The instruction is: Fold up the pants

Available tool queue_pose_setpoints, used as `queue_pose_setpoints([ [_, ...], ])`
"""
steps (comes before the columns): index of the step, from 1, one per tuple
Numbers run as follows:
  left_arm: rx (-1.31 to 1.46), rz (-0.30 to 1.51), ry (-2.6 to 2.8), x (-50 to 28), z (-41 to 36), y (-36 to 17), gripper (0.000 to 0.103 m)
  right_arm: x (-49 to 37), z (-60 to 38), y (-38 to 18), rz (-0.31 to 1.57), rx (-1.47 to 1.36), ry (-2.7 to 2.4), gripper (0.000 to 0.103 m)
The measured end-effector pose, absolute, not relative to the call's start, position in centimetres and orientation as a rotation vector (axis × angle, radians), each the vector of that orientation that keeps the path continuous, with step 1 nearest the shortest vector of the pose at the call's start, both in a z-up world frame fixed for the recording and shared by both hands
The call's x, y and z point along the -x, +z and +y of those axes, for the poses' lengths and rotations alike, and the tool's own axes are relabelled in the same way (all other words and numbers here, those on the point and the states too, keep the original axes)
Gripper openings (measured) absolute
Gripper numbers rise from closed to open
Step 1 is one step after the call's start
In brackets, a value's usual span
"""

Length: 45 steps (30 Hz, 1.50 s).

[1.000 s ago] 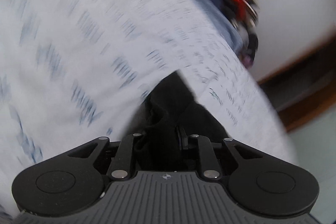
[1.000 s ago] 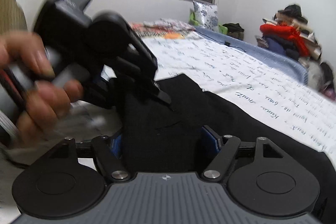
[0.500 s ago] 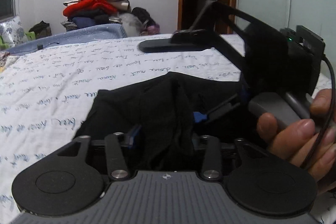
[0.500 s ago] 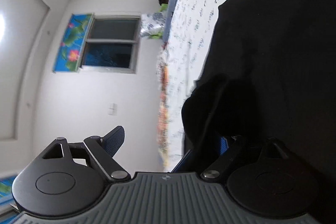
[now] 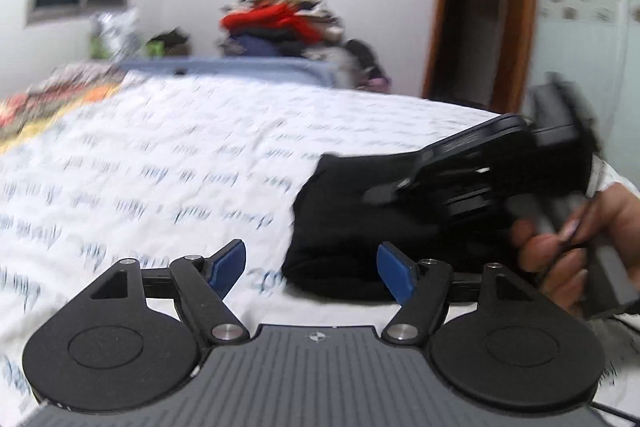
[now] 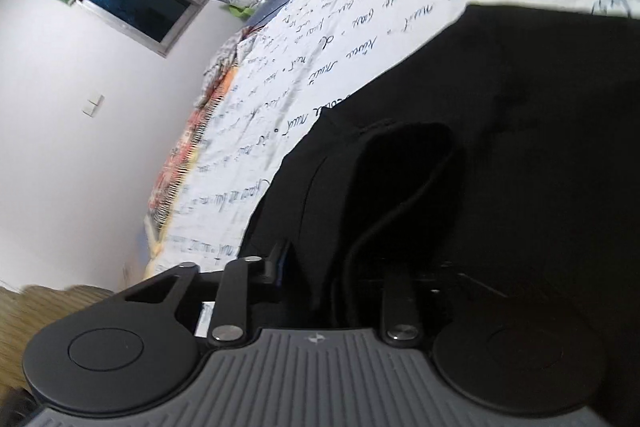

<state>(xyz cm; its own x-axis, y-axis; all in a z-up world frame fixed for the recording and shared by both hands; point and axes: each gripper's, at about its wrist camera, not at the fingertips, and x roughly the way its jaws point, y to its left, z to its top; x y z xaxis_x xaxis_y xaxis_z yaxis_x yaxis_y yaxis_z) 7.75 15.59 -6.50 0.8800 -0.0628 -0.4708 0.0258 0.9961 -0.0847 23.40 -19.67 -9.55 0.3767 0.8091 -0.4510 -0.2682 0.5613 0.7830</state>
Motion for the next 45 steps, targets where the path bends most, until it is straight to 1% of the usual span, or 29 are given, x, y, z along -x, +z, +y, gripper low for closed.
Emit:
queue_pose_setpoints([
  [3, 0.125, 0.551, -0.020, -9.1, 15.3, -7.0, 0.078, -23.3, -20.5, -9.2, 0.926, -0.726, 0.773, 0.017],
  [5, 0.137, 0.580, -0.038, -8.6, 15.2, -7.5, 0.078, -23.1, -21.2, -8.0, 0.888, -0.782, 0.811, 0.016],
  [10, 0.101, 0.570, -0.061, -9.8, 12.7, -7.1, 0.079, -22.7, -24.1, -4.4, 0.790, -0.855, 0.870, 0.016],
  [14, 0.129, 0.554, -0.087, -11.7, 9.8, -6.4, 0.079, -21.8, -27.8, -1.4, 0.730, -0.837, 0.893, 0.017],
  [18, 0.098, 0.587, -0.110, -12.6, 6.8, -7.7, 0.080, -19.8, -33.6, 1.3, 0.646, -0.791, 0.857, 0.017],
  [19, 0.101, 0.606, -0.121, -12.6, 6.3, -8.1, 0.083, -19.3, -35.3, 1.7, 0.633, -0.777, 0.834, 0.017],
  [21, 0.087, 0.628, -0.152, -12.6, 5.3, -8.9, 0.085, -18.3, -39.3, 1.4, 0.633, -0.766, 0.770, 0.017],
  [23, 0.034, 0.625, -0.148, -12.5, 4.3, -9.7, 0.087, -17.8, -43.1, -0.5, 0.680, -0.773, 0.682, 0.017],
  [26, -0.029, 0.612, -0.145, -12.0, 3.0, -10.3, 0.079, -18.1, -47.3, -6.6, 0.835, -0.806, 0.555, 0.017],
  [28, -0.035, 0.606, -0.165, -12.1, 3.0, -10.6, 0.064, -18.3, -47.9, -10.6, 0.919, -0.818, 0.489, 0.016],
  [29, -0.048, 0.601, -0.171, -12.0, 2.8, -10.6, 0.062, -18.2, -48.0, -11.9, 0.918, -0.843, 0.497, 0.016],
  [30, -0.070, 0.587, -0.162, -11.6, 2.5, -10.5, 0.057, -18.0, -48.0, -12.4, 0.902, -0.870, 0.506, 0.016],
  [31, -0.095, 0.565, -0.163, -11.3, 1.9, -10.4, 0.039, -18.0, -48.0, -12.2, 0.885, -0.876, 0.510, 0.017],
  [32, -0.124, 0.550, -0.189, -10.9, 1.4, -10.2, 0.029, -17.9, -48.0, -11.9, 0.865, -0.871, 0.521, 0.017],
  [33, -0.160, 0.534, -0.194, -10.6, 0.8, -10.1, 0.024, -17.8, -47.9, -11.2, 0.847, -0.874, 0.546, 0.017],
  [37, -0.243, 0.535, -0.160, -10.7, -0.5, -10.6, 0.024, -16.9, -48.4, -9.4, 0.780, -0.887, 0.613, 0.017],
  [39, -0.276, 0.533, -0.156, -10.7, -0.9, -10.7, 0.024, -16.9, -48.9, -10.6, 0.809, -0.895, 0.599, 0.017],
  [41, -0.324, 0.531, -0.159, -10.6, -1.5, -10.9, 0.020, -17.5, -48.9, -13.4, 0.874, -0.896, 0.574, 0.013],
  [42, -0.340, 0.534, -0.161, -10.6, -1.7, -11.0, 0.019, -17.5, -49.3, -14.1, 0.860, -0.934, 0.589, 0.013],
  [43, -0.353, 0.539, -0.162, -10.8, -1.9, -11.1, 0.018, -17.6, -49.5, -14.1, 0.859, -0.955, 0.589, 0.016],
  [45, -0.370, 0.542, -0.165, -11.0, -2.2, -11.3, 0.020, -17.3, -49.4, -13.2, 0.837, -0.912, 0.592, 0.016],
])
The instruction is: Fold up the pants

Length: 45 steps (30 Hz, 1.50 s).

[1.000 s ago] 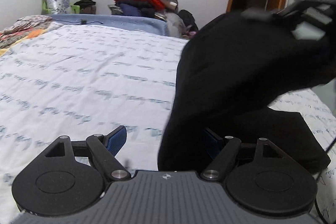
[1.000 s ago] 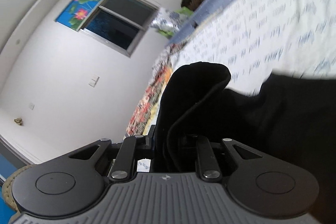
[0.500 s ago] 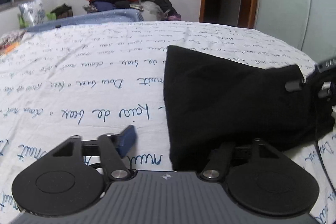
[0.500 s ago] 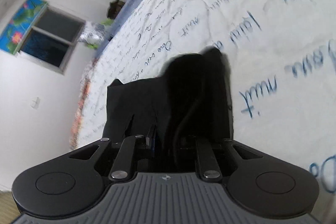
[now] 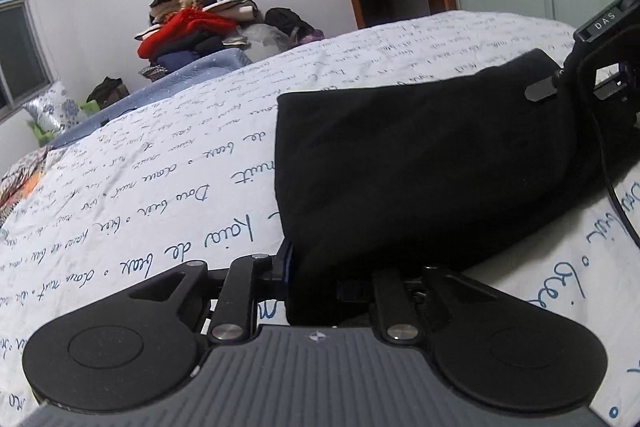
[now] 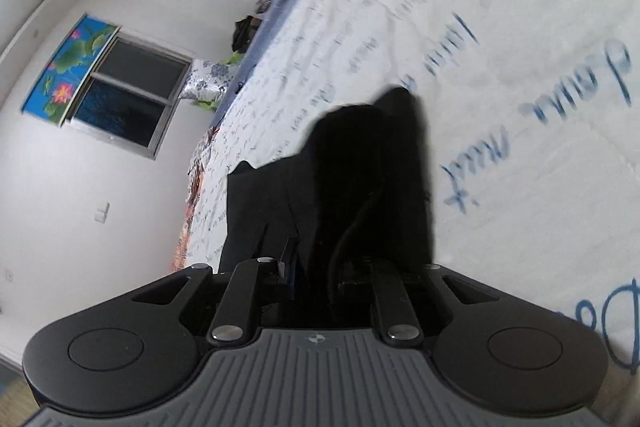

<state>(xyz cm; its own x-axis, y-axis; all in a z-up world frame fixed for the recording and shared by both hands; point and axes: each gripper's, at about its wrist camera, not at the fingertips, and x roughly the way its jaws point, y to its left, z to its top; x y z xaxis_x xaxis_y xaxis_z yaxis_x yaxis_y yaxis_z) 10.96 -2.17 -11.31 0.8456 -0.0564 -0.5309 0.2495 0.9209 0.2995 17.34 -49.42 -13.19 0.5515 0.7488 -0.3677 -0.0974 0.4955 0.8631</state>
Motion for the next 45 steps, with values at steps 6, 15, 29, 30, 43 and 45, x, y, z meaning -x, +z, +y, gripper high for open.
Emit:
queue_pose_setpoints([
  [6, -0.348, 0.546, -0.176, -10.9, -1.9, -11.4, 0.024, -15.8, -52.0, -13.4, 0.848, -1.096, 0.614, 0.029],
  [15, -0.351, 0.544, -0.173, -11.0, -1.9, -11.4, 0.025, -12.2, -51.2, -11.3, 0.828, -1.045, 0.656, 0.079],
  [29, -0.386, 0.533, -0.166, -10.7, -2.5, -11.5, 0.026, -12.6, -50.6, -9.6, 0.837, -0.778, 0.595, 0.011],
  [30, -0.390, 0.537, -0.174, -10.7, -2.6, -11.5, 0.024, -12.9, -50.2, -10.8, 0.879, -0.757, 0.576, 0.011],
  [43, -0.323, 0.630, -0.285, -9.3, 0.1, -8.0, 0.042, -10.7, -54.9, -8.5, 0.661, -0.953, 0.472, 0.019],
  [45, -0.288, 0.708, -0.395, -9.6, 0.6, -6.5, 0.047, -11.0, -54.7, -6.9, 0.606, -0.935, 0.482, 0.019],
])
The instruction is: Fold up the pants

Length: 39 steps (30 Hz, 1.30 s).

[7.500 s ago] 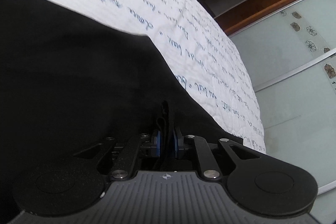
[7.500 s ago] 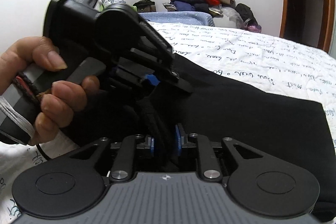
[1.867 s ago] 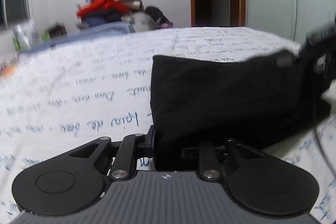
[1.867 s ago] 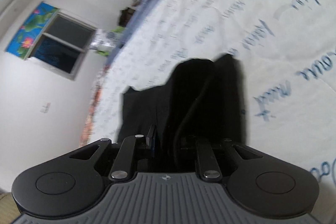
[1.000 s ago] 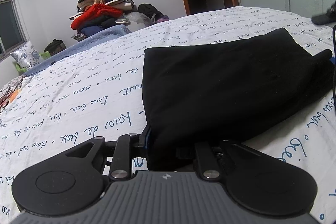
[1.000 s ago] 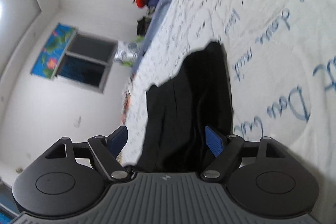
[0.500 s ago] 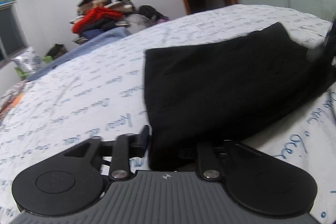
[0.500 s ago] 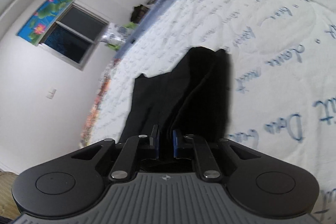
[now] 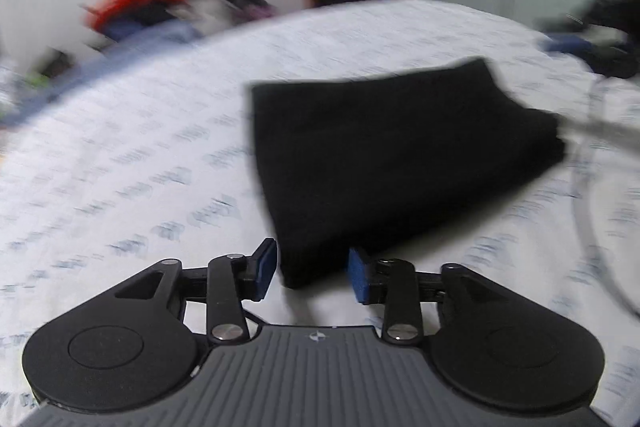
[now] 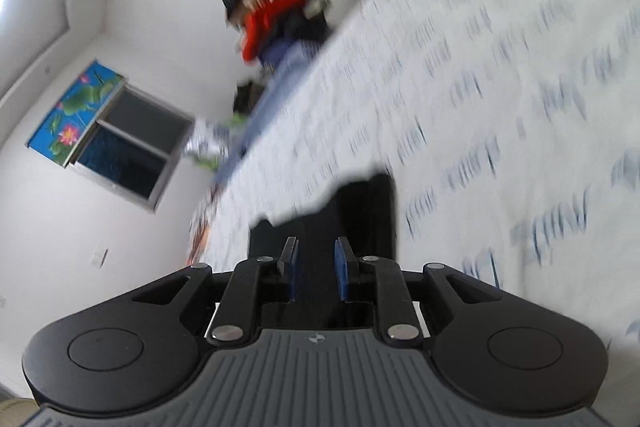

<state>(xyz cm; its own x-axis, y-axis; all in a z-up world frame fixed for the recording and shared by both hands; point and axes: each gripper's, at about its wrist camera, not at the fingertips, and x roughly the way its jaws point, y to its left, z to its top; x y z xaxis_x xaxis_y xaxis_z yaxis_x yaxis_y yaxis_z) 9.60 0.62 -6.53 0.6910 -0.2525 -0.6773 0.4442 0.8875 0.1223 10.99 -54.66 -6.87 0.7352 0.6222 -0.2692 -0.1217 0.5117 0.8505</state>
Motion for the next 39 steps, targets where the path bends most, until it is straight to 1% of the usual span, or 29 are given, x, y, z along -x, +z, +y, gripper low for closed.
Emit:
queue_pose_setpoints([
  [1, -0.246, 0.711, -0.431, -9.9, 1.0, -5.5, 0.047, -11.3, -54.1, -6.2, 0.586, -0.940, 0.501, 0.022],
  [2, -0.195, 0.699, -0.467, -10.3, 1.3, -4.5, 0.047, -12.0, -53.3, -5.7, 0.572, -0.947, 0.528, 0.035],
  [3, -0.129, 0.675, -0.490, -11.0, 1.6, -3.4, 0.048, -12.7, -52.4, -5.3, 0.564, -0.948, 0.560, 0.045],
  [4, -0.054, 0.649, -0.498, -12.0, 1.8, -2.7, 0.049, -13.5, -51.3, -5.1, 0.555, -0.939, 0.582, 0.067],
  [5, 0.008, 0.634, -0.492, -13.3, 1.9, -2.3, 0.049, -14.1, -50.4, -5.0, 0.547, -0.920, 0.584, 0.071],
  [9, 0.145, 0.643, -0.386, -19.1, 0.4, -4.1, 0.048, -17.8, -46.0, -5.9, 0.610, -0.845, 0.591, 0.071],
  [11, 0.143, 0.666, -0.354, -21.0, -0.9, -6.0, 0.049, -19.5, -44.8, -7.3, 0.654, -0.843, 0.583, 0.071],
  [13, 0.110, 0.740, -0.314, -22.5, -1.8, -8.4, 0.048, -19.8, -45.1, -9.3, 0.701, -0.794, 0.492, 0.068],
  [14, 0.098, 0.689, -0.314, -22.1, -1.9, -9.1, 0.049, -20.0, -45.3, -10.6, 0.728, -0.793, 0.466, 0.060],
  [15, 0.065, 0.656, -0.313, -21.4, -2.0, -9.4, 0.050, -19.6, -46.0, -11.6, 0.698, -0.819, 0.472, 0.054],
  [16, 0.013, 0.632, -0.309, -20.8, -2.5, -9.7, 0.050, -19.3, -46.5, -12.1, 0.701, -0.837, 0.469, 0.041],
  [17, -0.020, 0.619, -0.304, -20.4, -2.8, -9.8, 0.050, -19.3, -47.0, -12.4, 0.715, -0.849, 0.460, 0.032],
  [19, -0.019, 0.623, -0.302, -20.4, -2.7, -9.6, 0.050, -19.3, -47.7, -12.9, 0.718, -0.896, 0.480, 0.031],
  [21, 0.016, 0.643, -0.300, -19.9, -1.9, -8.5, 0.048, -18.6, -47.9, -12.2, 0.720, -0.907, 0.469, 0.031],
  [23, 0.055, 0.603, -0.313, -17.8, -0.7, -7.2, 0.049, -16.5, -48.1, -10.6, 0.678, -0.897, 0.476, 0.036],
  [24, 0.067, 0.570, -0.326, -16.3, -0.2, -6.9, 0.050, -15.0, -48.2, -9.8, 0.648, -0.888, 0.510, 0.038],
  [25, 0.073, 0.546, -0.340, -15.0, 0.2, -6.5, 0.053, -13.5, -48.3, -9.2, 0.621, -0.884, 0.548, 0.041],
  [26, 0.078, 0.535, -0.354, -13.8, 0.4, -6.4, 0.054, -11.9, -48.1, -8.9, 0.604, -0.881, 0.588, 0.048],
  [28, 0.079, 0.525, -0.396, -12.1, 0.4, -6.9, 0.055, -9.9, -47.6, -8.7, 0.608, -0.853, 0.618, 0.058],
  [29, 0.063, 0.528, -0.413, -11.8, 0.0, -7.4, 0.055, -9.3, -47.4, -9.0, 0.622, -0.835, 0.614, 0.059],
  [31, 0.031, 0.583, -0.429, -12.0, -0.8, -9.0, 0.056, -8.8, -47.3, -10.8, 0.677, -0.828, 0.579, 0.059],
  [32, 0.044, 0.601, -0.422, -12.3, -0.9, -9.9, 0.056, -8.6, -47.7, -12.1, 0.670, -0.864, 0.577, 0.057],
  [33, 0.066, 0.578, -0.422, -12.3, -0.7, -10.3, 0.057, -8.2, -48.4, -13.2, 0.620, -0.910, 0.591, 0.056],
  [34, 0.071, 0.588, -0.420, -12.6, -0.7, -10.2, 0.056, -8.1, -49.0, -13.6, 0.610, -0.928, 0.582, 0.045],
  [35, 0.078, 0.603, -0.416, -12.8, -0.8, -9.9, 0.056, -8.1, -49.3, -13.7, 0.627, -0.936, 0.565, 0.039],
  [37, 0.088, 0.620, -0.400, -12.7, -0.6, -9.0, 0.054, -8.0, -49.6, -13.0, 0.647, -0.935, 0.547, 0.040],
  [39, 0.076, 0.595, -0.397, -11.7, 0.0, -7.7, 0.055, -7.1, -49.8, -11.2, 0.645, -0.886, 0.522, 0.043],
])
